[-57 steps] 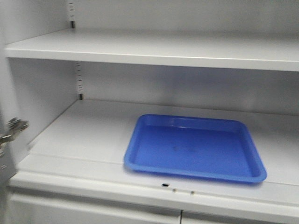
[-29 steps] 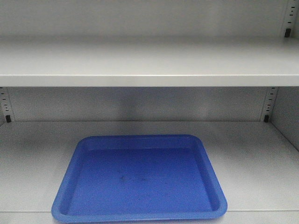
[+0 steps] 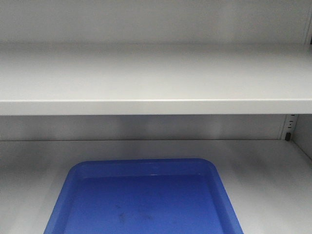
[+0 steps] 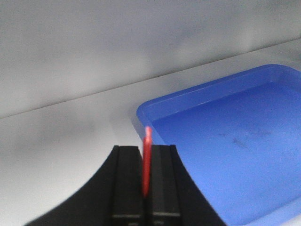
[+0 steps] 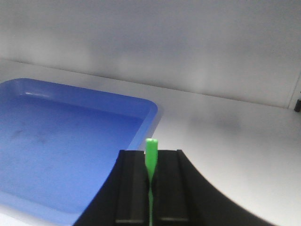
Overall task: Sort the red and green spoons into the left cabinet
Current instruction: 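Drive up to the open cabinet shelf holding the blue tray, then extend both grippers with the spoons over the blue tray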
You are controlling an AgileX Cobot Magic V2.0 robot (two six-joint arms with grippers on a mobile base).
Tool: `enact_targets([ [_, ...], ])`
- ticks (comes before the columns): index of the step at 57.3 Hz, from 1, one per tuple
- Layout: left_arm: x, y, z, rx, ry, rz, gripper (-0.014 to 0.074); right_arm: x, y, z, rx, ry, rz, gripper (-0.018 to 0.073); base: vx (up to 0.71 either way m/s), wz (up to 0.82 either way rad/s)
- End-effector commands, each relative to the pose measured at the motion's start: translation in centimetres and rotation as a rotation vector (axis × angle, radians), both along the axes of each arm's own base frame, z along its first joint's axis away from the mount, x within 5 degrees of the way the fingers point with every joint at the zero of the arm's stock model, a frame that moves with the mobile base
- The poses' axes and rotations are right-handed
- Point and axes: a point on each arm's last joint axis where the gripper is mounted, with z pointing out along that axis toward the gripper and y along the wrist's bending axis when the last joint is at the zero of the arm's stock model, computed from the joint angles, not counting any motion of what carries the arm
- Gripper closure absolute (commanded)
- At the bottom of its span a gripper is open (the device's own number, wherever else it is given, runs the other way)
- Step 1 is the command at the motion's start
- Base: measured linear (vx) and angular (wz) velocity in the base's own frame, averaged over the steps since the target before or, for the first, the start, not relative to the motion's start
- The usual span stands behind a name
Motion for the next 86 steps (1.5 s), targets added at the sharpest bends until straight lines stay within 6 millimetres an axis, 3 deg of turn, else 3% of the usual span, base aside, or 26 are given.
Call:
enact_targets([
  [1, 0.09, 0.12, 1.57, -0.045, -0.09, 0.02, 0.06, 0.09, -0.24, 1.42, 0.034, -0.065, -0.033, 0.0562, 0.06, 0.0],
  [86, 0.2, 0.32, 2.22, -0.066, -0.159, 0.044, 0.06, 0.1, -0.18, 1.67, 0.095, -0.074, -0.033, 0.0562, 0.0, 0.0],
])
